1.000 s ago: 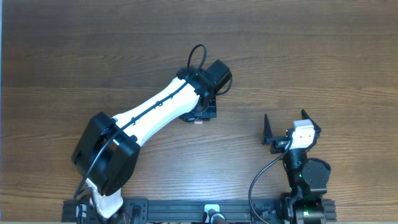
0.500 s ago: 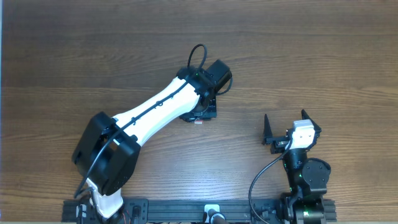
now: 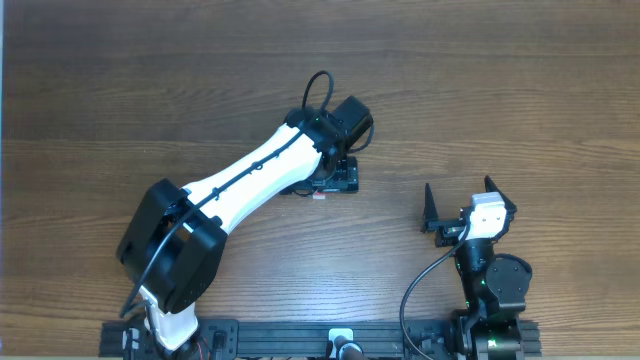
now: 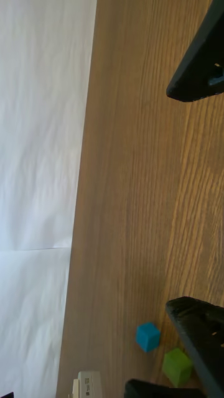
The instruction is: Stack Cubes
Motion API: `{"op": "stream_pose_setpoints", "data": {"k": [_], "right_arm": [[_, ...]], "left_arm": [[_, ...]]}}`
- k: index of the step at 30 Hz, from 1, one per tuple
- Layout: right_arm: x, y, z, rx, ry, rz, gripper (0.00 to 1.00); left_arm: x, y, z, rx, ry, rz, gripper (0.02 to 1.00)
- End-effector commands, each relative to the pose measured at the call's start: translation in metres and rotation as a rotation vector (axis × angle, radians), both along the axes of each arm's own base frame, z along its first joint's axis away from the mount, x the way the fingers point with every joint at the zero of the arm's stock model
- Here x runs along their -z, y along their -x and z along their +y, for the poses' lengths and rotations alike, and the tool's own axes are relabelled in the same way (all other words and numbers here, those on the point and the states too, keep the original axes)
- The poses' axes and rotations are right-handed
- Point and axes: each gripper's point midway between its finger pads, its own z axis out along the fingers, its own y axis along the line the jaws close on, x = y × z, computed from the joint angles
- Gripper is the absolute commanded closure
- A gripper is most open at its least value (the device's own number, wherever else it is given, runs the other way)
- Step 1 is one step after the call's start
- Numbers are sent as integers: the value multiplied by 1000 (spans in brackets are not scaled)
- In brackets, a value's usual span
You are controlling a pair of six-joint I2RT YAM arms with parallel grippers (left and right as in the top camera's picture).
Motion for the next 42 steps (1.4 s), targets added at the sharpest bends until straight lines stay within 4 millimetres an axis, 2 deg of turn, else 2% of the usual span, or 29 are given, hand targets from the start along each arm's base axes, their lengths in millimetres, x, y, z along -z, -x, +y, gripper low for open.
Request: {"op": "stream_pose_setpoints", "data": {"k": [1,6,7,9,10,11,15,20,23,29,32,33,34,35,37,40,41,42], "right_arm": [[2,0,-2,7,5,0,9],[2,0,-2,7,5,0,7],[2,0,-2,7,5,0,7],[2,0,-2,7,5,0,7],[2,0,-2,7,5,0,7],[2,0,-2,7,5,0,9],[2,0,-2,7,5,0,9],[2,0,-2,7,5,0,7],[2,0,-2,7,5,0,7],[2,0,-2,7,5,0,7],[2,0,-2,7,5,0,9],[2,0,-2,7,5,0,7],[2,0,-2,7,5,0,9],[2,0,-2,7,5,0,9],[2,0,-2,7,5,0,9],[2,0,-2,7,5,0,7],[2,0,-2,7,5,0,7],[2,0,-2,7,5,0,7]], "left_arm": [[-12,-11,2,-12,15,-37,20],[-43,-26,17,-12,52,-113,20],[-60,-36,33,-41,44,-165,20],[-77,-45,51,-49,30,-218,20],[-94,-52,67,-48,28,-270,23],[-103,-55,74,-46,32,-292,20],[-136,-61,101,-53,37,-383,20],[-176,-57,122,-29,56,-488,23],[-190,-53,124,-34,74,-526,18],[-190,-57,125,-38,64,-538,18],[-207,-63,136,-74,50,-615,18],[-224,-61,138,-84,73,-673,20],[-232,-60,142,-94,76,-702,20],[-256,-57,150,-120,97,-783,18],[-281,-52,160,-152,128,-882,20],[-313,-40,178,-204,181,-1031,23],[-326,-30,193,-237,202,-1118,23],[-331,-24,198,-224,209,-1163,20]]}}
